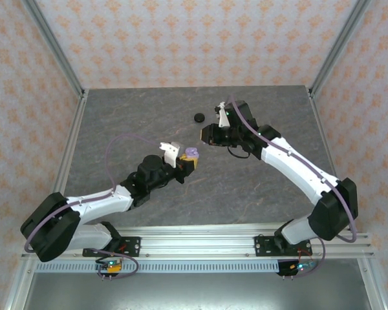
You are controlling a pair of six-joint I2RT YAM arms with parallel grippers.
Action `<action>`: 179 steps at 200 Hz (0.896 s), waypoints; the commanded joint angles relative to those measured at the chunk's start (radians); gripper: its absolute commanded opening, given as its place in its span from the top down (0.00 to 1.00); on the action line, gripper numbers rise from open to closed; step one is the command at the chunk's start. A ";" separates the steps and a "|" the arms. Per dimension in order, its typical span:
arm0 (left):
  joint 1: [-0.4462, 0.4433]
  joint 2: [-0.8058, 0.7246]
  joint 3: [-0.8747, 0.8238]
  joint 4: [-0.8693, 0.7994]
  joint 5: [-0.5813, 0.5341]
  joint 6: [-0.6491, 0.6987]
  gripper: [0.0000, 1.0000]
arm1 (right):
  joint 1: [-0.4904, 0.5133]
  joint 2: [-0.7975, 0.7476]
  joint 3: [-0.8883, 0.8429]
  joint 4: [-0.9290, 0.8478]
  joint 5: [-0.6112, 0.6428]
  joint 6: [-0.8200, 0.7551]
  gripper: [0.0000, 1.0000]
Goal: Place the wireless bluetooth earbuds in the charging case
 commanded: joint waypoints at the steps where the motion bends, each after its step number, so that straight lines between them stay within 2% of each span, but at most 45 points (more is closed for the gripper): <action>1: 0.001 0.016 0.014 0.097 0.010 -0.016 0.88 | 0.024 -0.048 0.019 0.050 -0.008 -0.012 0.79; 80: -0.010 0.036 0.065 0.119 0.023 -0.042 0.88 | 0.055 -0.068 0.016 0.076 -0.020 -0.011 0.79; 179: -0.013 0.036 0.123 0.054 0.012 -0.072 0.88 | 0.067 -0.055 0.015 0.072 -0.032 -0.022 0.79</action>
